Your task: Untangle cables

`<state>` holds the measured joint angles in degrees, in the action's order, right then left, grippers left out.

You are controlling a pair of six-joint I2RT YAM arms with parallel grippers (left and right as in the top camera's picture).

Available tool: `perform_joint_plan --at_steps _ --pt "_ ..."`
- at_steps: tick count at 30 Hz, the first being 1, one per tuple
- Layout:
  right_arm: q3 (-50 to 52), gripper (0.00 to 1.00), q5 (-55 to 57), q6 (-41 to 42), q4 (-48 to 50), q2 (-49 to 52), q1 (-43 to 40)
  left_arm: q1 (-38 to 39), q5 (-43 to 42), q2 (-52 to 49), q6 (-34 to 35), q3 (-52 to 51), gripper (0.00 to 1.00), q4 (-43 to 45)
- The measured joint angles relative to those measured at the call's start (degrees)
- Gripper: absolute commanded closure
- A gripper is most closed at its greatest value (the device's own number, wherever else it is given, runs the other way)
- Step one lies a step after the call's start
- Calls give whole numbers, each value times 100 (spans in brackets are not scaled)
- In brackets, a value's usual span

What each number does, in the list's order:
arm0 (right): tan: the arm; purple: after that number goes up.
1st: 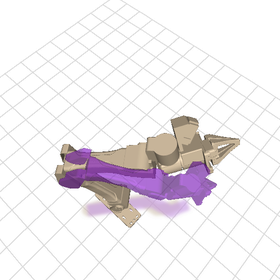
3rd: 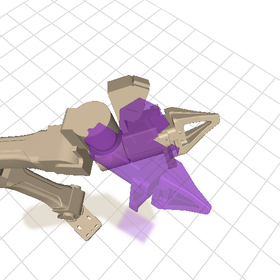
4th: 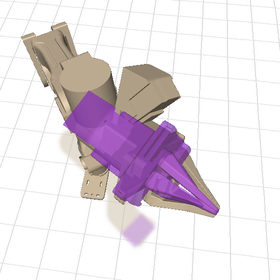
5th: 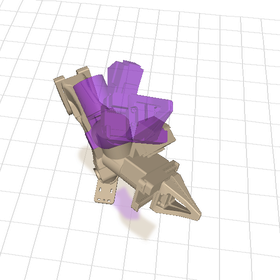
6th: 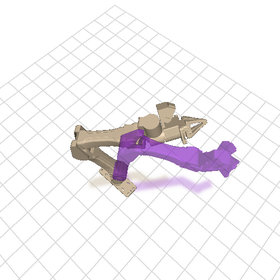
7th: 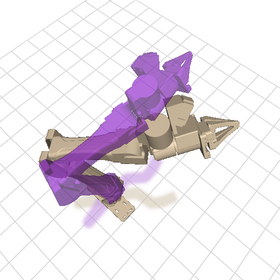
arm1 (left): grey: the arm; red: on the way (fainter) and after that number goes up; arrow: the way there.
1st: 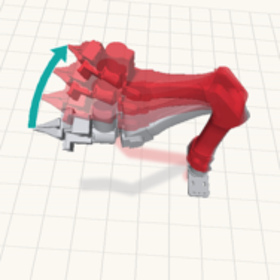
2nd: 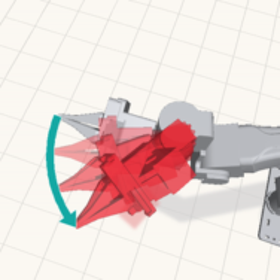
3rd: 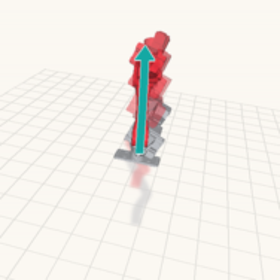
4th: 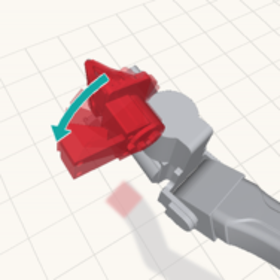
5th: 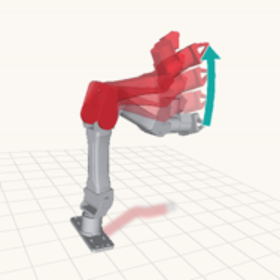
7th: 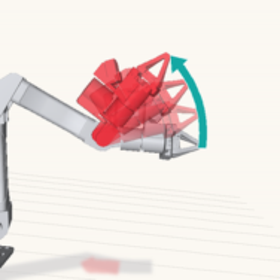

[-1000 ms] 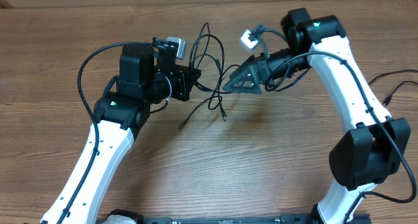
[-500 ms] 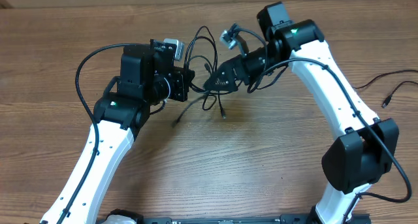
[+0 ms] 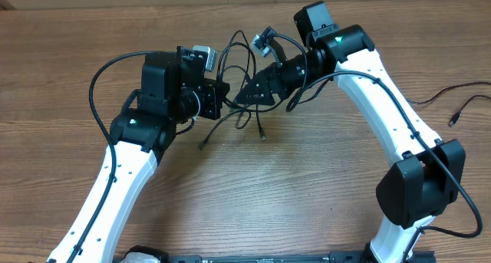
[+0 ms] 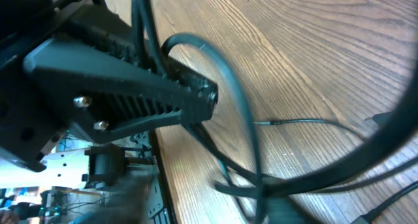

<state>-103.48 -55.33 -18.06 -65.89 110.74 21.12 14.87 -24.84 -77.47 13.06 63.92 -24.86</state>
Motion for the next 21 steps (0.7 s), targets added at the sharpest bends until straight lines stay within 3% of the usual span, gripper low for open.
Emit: perform_joint_plan --at_steps 12,21 --pt "0 96 422 9 48 0 39 0 -251 0 0 0 96 -157" --pt "0 96 1198 240 -492 0 28 7 116 2 4 0 96 -758"
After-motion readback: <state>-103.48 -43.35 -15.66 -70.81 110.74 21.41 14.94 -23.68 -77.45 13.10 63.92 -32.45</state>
